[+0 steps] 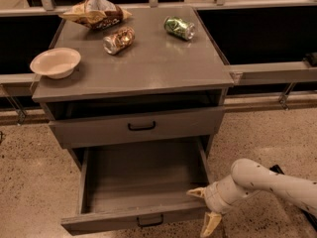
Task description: Open middle drawer
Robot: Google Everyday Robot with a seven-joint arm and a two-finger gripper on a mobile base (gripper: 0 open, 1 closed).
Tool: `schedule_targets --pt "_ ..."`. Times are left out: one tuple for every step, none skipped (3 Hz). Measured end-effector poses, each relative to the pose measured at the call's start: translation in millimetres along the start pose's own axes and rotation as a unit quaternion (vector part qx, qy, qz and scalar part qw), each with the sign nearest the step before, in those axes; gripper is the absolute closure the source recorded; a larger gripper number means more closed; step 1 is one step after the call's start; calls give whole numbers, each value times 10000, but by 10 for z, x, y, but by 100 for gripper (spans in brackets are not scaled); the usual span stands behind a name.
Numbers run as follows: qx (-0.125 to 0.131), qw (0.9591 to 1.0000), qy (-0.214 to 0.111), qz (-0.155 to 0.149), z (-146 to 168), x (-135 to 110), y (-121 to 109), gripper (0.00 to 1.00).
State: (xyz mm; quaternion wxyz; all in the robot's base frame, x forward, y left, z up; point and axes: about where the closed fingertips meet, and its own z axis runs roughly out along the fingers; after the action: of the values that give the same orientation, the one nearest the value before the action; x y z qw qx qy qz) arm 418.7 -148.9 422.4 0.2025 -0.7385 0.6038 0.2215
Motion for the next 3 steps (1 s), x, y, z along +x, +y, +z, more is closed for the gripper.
schedule_targets --pt "-230 9997 -39 84 99 -13 145 31" --pt "-230 9997 -39 84 98 -14 145 30" --pt "-110 9999 -65 -11 -110 -183 414 30"
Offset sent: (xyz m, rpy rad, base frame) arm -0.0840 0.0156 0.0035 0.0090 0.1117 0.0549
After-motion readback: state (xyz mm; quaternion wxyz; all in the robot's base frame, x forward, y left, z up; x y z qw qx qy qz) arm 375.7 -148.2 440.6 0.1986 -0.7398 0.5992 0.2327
